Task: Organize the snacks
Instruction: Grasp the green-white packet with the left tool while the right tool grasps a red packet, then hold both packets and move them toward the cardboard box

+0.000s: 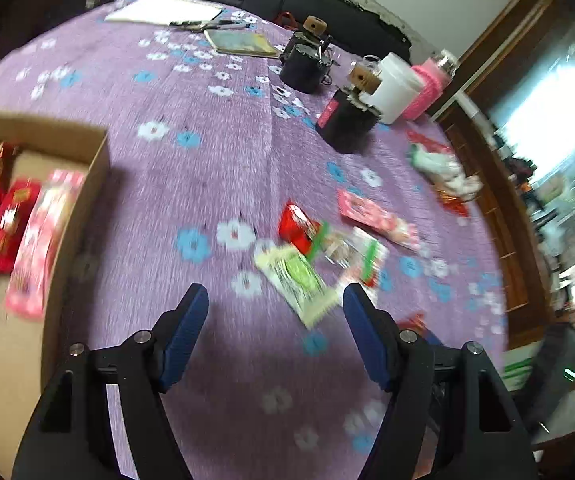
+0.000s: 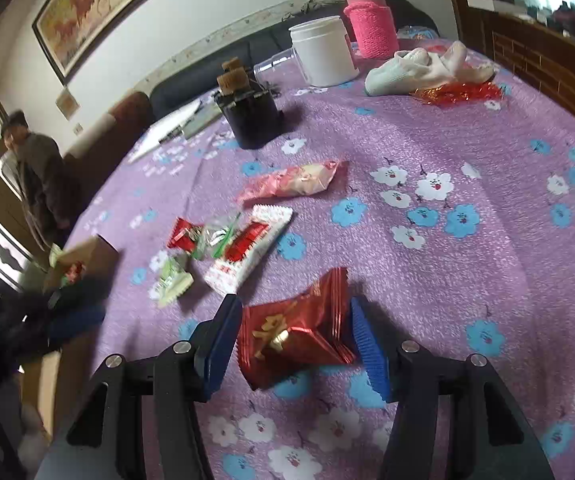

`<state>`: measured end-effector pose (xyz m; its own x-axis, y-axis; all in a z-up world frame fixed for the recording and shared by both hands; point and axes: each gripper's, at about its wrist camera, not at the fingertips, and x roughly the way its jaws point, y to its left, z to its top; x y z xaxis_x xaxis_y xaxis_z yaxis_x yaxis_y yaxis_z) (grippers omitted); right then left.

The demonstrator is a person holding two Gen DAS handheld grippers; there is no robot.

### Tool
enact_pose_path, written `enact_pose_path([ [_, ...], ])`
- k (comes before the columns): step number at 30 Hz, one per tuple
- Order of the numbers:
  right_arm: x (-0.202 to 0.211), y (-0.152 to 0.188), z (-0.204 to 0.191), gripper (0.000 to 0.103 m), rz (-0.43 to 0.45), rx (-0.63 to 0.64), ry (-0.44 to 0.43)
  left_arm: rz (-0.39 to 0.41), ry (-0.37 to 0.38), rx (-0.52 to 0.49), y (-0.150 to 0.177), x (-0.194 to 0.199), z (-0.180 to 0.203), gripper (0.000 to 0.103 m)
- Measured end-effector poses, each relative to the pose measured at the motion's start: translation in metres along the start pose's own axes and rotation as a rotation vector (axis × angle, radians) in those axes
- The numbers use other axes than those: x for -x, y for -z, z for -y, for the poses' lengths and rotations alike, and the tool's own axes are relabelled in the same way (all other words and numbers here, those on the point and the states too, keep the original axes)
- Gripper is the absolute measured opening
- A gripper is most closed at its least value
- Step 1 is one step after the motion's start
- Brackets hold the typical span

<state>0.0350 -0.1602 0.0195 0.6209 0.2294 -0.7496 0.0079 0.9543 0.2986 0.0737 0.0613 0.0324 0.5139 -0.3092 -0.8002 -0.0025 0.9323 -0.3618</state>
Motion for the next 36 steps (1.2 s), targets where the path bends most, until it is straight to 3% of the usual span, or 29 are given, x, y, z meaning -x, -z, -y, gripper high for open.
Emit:
enact_pose_path([
  [3,0.000,0.002,-0.001,0.059,-0.007,0.013,0.007,0.001,-0.058,-0.073,-0.002,-0.018,0.011,0.068],
  [5,-0.001,0.002,-0.001,0.059,-0.010,0.017,0.001,-0.008,-0.069,-0.098,-0.002,-0.026,0.015,0.054],
  [7,-0.002,0.001,-0.001,0.059,-0.006,0.017,0.003,0.010,-0.093,-0.143,0.000,-0.029,0.021,0.022],
  [11,-0.003,0.002,-0.003,0.056,-0.001,0.034,0.010,0.030,-0.108,-0.208,0.009,-0.027,0.026,0.022],
  [12,-0.004,0.003,-0.005,0.041,-0.006,0.045,0.009,0.032,-0.104,-0.217,0.012,-0.023,0.025,0.022],
  [14,-0.004,0.003,-0.007,0.040,-0.010,0.052,-0.008,0.027,-0.096,-0.215,0.015,-0.018,0.022,0.022],
  [17,-0.001,0.003,-0.010,0.032,-0.024,0.069,-0.087,0.020,-0.071,-0.204,0.025,-0.004,0.013,0.022],
  [21,0.002,0.002,-0.010,0.030,-0.040,0.072,-0.160,0.020,-0.047,-0.193,0.042,0.018,0.004,0.022],
  [26,-0.003,0.001,0.001,0.042,-0.063,-0.001,-0.165,0.032,-0.030,-0.176,0.059,0.036,-0.003,0.022],
  [28,0.001,-0.001,0.009,0.062,-0.036,-0.038,-0.160,0.040,-0.024,-0.169,0.064,0.041,-0.006,0.022],
  [31,0.013,-0.003,0.019,0.062,0.031,-0.084,-0.134,0.043,-0.004,-0.149,0.070,0.048,-0.010,0.022],
  [33,0.019,0.000,0.024,0.062,0.040,-0.114,-0.069,0.044,0.004,-0.146,0.075,0.052,-0.013,0.022],
  [36,0.024,0.009,0.026,0.063,0.006,-0.160,-0.110,0.058,0.015,-0.150,0.081,0.061,-0.017,0.022],
])
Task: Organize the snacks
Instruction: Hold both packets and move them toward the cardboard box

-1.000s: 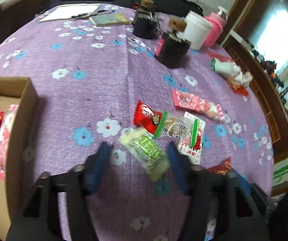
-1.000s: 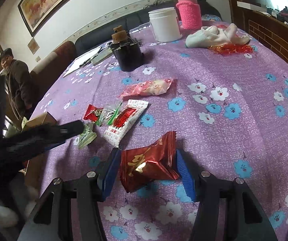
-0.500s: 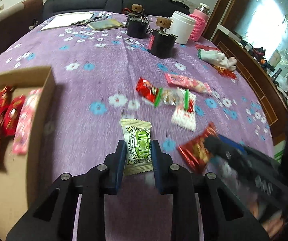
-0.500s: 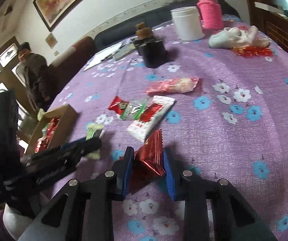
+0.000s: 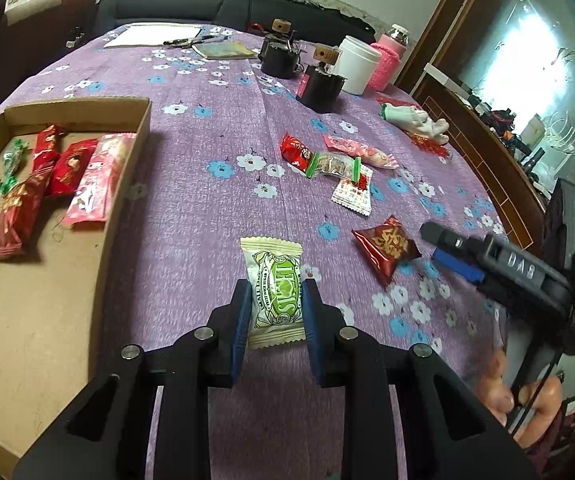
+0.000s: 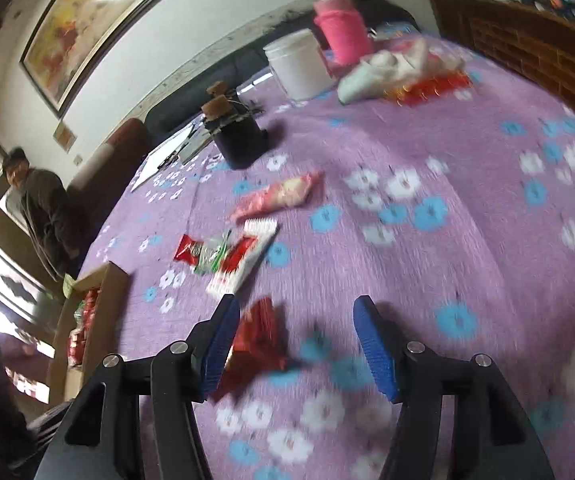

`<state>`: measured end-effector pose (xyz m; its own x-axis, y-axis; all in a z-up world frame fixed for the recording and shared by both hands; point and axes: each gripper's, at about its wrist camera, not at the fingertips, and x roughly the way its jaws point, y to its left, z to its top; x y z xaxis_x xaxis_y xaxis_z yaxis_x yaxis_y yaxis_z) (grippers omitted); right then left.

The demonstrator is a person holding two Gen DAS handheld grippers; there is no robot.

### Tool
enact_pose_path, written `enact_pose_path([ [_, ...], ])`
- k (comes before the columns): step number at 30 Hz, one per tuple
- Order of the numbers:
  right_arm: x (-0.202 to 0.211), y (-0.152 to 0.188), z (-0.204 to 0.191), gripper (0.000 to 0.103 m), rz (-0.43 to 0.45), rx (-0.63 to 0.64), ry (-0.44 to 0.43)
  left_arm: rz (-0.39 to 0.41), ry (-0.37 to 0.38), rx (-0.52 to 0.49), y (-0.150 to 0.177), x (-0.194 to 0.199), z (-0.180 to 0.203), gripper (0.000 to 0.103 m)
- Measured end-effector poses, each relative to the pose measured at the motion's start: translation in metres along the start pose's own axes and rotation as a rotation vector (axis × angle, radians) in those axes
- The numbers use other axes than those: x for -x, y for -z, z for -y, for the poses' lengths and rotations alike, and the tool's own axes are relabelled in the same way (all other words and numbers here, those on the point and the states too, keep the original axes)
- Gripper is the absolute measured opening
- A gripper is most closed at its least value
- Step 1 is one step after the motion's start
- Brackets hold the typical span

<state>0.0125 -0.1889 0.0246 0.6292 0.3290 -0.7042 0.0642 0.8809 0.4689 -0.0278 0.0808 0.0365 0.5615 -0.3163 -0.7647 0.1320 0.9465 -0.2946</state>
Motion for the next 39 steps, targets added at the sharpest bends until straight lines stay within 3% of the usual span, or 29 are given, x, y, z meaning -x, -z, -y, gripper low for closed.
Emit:
enact_pose_path([
  [3,-0.002,0.012,-0.010,0.063,-0.043,0.025,0.008,0.015,0.016,0.004,0.004,0.008,-0.002,0.022],
  [8,-0.024,0.010,-0.038,0.065,-0.039,0.130,0.140,0.040,0.012,0.012,0.009,0.023,-0.011,0.022],
  [12,-0.033,0.013,-0.052,0.064,-0.038,0.181,0.196,0.042,0.004,0.027,0.013,0.029,-0.020,0.022],
  [15,-0.037,0.017,-0.059,0.042,-0.032,0.215,0.229,0.039,0.003,0.034,0.015,0.029,-0.022,0.022],
  [25,-0.009,0.024,-0.058,0.029,-0.009,0.227,0.166,0.058,-0.010,0.014,0.020,0.038,-0.012,0.022],
  [39,0.034,0.042,-0.074,0.027,0.022,0.264,0.085,0.126,-0.107,-0.013,0.029,0.067,-0.010,0.022],
])
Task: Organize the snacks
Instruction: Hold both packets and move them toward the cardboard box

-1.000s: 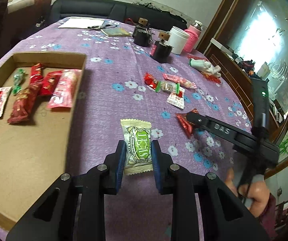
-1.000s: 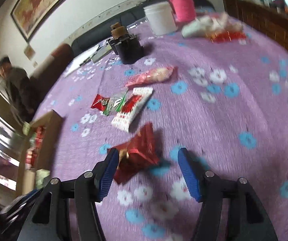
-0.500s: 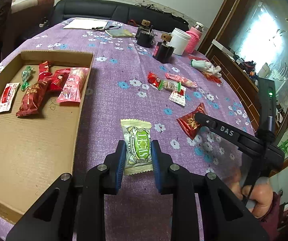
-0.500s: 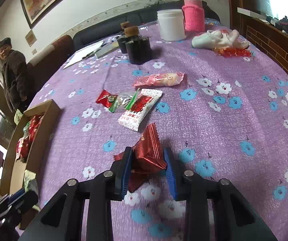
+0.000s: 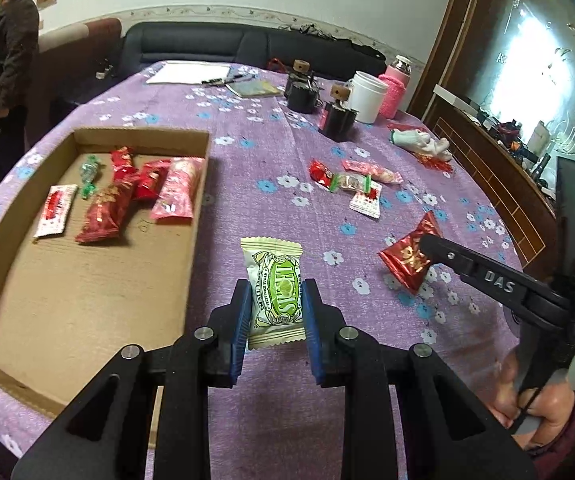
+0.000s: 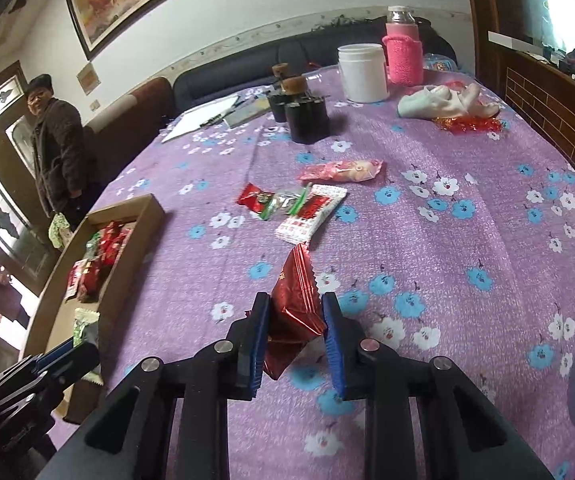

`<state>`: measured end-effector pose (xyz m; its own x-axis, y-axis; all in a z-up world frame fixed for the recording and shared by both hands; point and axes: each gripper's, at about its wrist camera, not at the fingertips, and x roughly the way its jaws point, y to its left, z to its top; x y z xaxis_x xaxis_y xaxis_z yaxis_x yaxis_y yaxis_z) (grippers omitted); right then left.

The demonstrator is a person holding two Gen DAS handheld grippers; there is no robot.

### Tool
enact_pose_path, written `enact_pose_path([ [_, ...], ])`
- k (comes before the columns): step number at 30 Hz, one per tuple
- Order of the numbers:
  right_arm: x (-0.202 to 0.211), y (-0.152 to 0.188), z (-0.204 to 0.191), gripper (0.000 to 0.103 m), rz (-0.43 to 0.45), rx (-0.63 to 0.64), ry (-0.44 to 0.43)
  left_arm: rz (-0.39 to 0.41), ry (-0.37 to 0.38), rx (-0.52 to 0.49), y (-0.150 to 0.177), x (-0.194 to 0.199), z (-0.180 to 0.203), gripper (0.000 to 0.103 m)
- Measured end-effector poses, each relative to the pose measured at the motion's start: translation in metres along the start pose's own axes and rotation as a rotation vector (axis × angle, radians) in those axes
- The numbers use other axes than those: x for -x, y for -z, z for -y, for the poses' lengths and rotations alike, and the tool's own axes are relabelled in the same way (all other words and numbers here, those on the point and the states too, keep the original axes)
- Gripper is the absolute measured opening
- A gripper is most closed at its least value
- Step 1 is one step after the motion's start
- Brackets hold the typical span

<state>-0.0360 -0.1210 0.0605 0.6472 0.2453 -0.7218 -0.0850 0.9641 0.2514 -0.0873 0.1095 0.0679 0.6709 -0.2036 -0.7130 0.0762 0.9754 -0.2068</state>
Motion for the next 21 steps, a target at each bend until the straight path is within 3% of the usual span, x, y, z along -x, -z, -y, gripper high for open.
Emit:
enact_pose_path([
  [11,0.027,-0.006,-0.042,0.026,0.036,0.063,-0.064,0.036,-0.059,0.028,0.000,0.015,-0.023,0.022],
  [21,0.020,-0.019,-0.102,0.026,0.006,0.136,-0.148,0.055,-0.118,0.119,-0.007,0.025,-0.080,0.023],
])
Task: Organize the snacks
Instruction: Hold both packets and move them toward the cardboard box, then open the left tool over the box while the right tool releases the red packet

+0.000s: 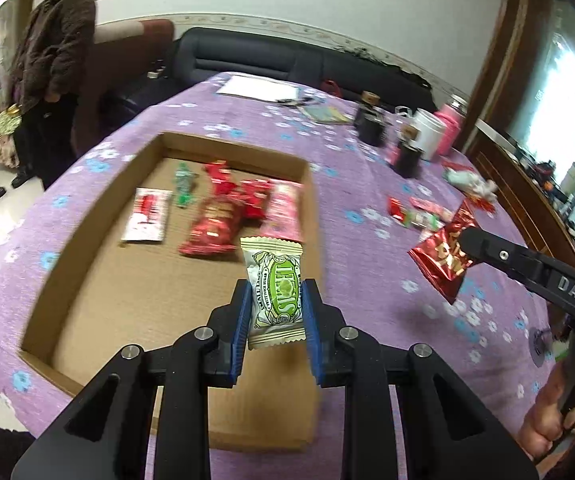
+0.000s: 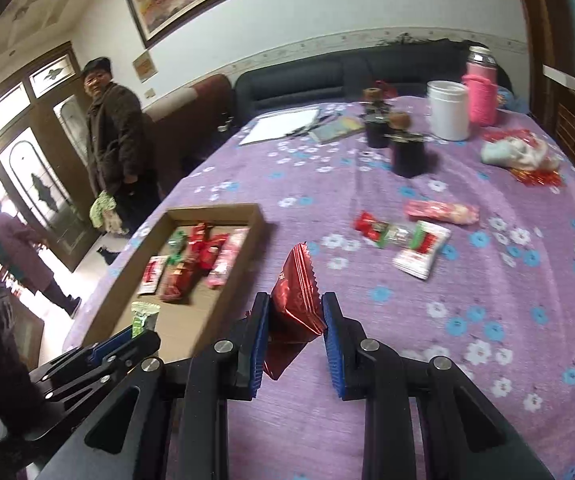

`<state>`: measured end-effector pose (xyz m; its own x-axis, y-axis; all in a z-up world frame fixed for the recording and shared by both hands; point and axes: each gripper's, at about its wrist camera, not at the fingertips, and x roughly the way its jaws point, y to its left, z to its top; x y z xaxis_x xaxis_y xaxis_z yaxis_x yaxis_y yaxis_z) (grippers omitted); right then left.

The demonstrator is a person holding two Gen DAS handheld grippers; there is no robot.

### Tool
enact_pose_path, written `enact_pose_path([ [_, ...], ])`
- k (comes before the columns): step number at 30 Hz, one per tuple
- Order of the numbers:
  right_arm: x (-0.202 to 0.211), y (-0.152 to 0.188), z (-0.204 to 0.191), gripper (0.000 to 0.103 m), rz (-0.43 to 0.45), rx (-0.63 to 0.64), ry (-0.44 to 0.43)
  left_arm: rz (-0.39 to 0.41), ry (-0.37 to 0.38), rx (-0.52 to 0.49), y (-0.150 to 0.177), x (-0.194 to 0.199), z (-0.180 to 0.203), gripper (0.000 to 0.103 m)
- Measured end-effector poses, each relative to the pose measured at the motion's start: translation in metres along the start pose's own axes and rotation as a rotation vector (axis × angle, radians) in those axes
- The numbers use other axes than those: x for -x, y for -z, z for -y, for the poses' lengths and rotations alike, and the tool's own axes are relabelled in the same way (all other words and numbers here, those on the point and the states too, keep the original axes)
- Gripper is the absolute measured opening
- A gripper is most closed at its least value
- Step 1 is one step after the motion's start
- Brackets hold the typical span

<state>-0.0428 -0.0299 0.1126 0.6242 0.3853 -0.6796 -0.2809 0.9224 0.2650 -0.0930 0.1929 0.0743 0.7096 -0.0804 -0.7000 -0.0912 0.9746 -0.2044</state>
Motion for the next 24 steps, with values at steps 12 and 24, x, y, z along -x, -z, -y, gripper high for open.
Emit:
enact_pose_path([
  [12,-0.066,-0.008,-0.083,0.026,-0.121,0.101,-0.110,-0.046,-0.108,0.143,-0.020,-0.027,-0.100,0.023],
  [24,-0.151,0.007,-0.113,0.026,-0.321,0.043,-0.211,-0.119,-0.105,0.142,-0.030,-0.060,-0.112,0.023],
])
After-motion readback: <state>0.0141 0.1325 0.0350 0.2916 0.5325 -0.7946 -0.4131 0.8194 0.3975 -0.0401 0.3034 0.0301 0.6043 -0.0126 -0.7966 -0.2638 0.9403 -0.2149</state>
